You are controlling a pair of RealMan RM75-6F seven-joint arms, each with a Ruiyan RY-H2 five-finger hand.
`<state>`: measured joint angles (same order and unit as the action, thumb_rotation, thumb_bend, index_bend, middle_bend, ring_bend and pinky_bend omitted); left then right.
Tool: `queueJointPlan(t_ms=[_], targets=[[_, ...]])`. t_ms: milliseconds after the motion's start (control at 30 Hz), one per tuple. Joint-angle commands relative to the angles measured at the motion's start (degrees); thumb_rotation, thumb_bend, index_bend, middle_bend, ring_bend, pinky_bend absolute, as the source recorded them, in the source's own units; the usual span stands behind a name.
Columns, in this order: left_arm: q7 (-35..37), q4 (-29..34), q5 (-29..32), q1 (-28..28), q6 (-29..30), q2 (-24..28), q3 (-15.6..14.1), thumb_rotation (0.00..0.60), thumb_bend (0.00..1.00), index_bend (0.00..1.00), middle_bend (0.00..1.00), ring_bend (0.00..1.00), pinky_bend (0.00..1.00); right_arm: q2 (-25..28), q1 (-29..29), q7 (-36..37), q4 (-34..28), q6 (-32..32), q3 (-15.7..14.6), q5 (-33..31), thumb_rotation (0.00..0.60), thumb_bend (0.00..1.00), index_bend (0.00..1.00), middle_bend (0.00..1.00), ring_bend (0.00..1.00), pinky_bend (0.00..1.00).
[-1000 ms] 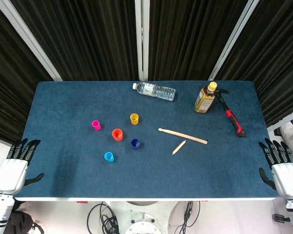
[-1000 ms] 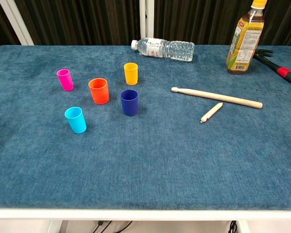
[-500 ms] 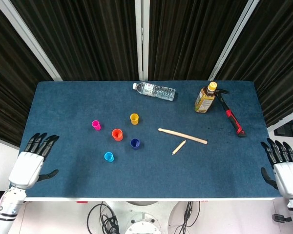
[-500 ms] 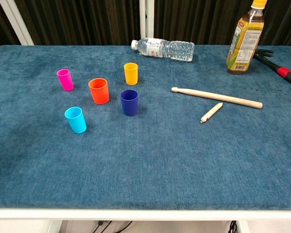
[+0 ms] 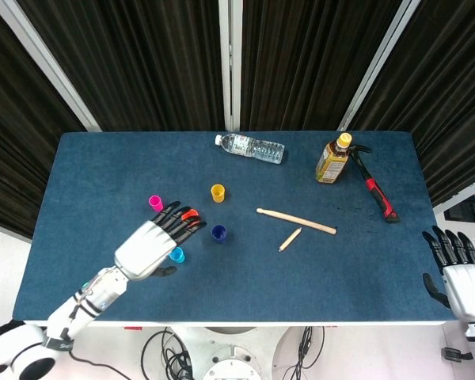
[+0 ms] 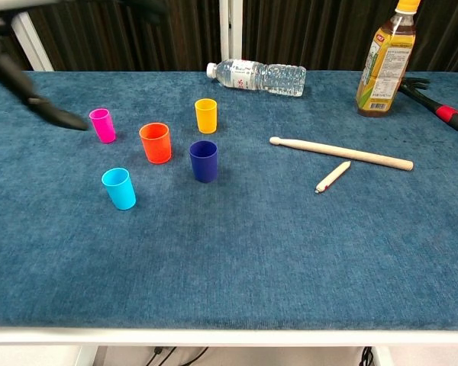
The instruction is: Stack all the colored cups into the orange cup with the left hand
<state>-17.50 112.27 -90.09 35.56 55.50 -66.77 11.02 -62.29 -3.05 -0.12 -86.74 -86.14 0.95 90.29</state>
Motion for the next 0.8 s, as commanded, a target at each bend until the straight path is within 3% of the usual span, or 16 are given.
queueJointPlan(t_ms=[33,333,800], targets=[[-2.3,-3.8,3.7,4.9,-4.2,-5.3,2.0,0.600,0.15,0.13,0.14,0.07,0.00,0.1,0.2,1.2,0.7,-0.4,0.2,-0.4,0.600,0.35,0.00,0.00,0.00,0.00],[-8.1,-14.5,12.8,11.5,-9.3,-14.8,2.3,0.600,0.16,0.13,0.15,0.09,0.00,0.3,0.9,4.8,3.3,-0.7,-0.1,-0.8,0.600,0.36,0.00,0.00,0.00,0.00],[-11.0,-24.8,14.0,14.4,-8.5,-21.9,-1.5,0.600,0.19,0.18,0.19,0.13,0.00,-0.1,1.2,7.9,6.1,-0.4,-0.1,-1.1,0.600,0.35,0.00,0.00,0.00,0.00]])
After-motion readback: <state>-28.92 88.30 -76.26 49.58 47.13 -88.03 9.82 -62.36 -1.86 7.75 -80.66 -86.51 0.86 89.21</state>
